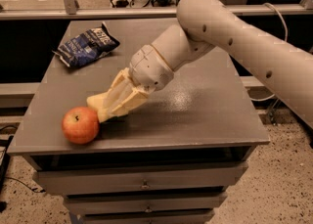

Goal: Move sponge near apple

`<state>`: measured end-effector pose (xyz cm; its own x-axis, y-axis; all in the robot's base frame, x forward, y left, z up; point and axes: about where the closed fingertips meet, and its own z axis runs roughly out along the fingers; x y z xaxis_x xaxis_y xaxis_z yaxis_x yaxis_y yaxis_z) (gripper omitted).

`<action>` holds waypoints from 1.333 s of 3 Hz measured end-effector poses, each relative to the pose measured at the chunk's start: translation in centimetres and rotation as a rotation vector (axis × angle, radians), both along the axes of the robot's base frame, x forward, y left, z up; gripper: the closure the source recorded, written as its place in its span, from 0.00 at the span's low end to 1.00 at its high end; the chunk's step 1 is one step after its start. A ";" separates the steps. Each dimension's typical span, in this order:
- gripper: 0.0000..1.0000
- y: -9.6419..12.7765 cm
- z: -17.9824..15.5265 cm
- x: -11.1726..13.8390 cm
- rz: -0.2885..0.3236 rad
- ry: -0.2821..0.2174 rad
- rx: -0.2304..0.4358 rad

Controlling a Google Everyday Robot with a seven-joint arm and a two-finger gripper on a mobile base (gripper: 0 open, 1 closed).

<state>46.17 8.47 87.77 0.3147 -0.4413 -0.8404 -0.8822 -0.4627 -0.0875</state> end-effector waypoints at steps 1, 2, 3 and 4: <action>1.00 -0.4 0.0 0.4 0.021 -0.013 -0.018; 0.77 -1.2 0.1 1.2 0.034 -0.030 -0.044; 0.54 -1.6 0.1 1.5 0.040 -0.036 -0.058; 0.31 -1.8 0.0 1.5 0.046 -0.033 -0.065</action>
Offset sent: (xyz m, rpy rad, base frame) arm 0.0196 -0.0243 0.0018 -0.0678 -0.0448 0.0389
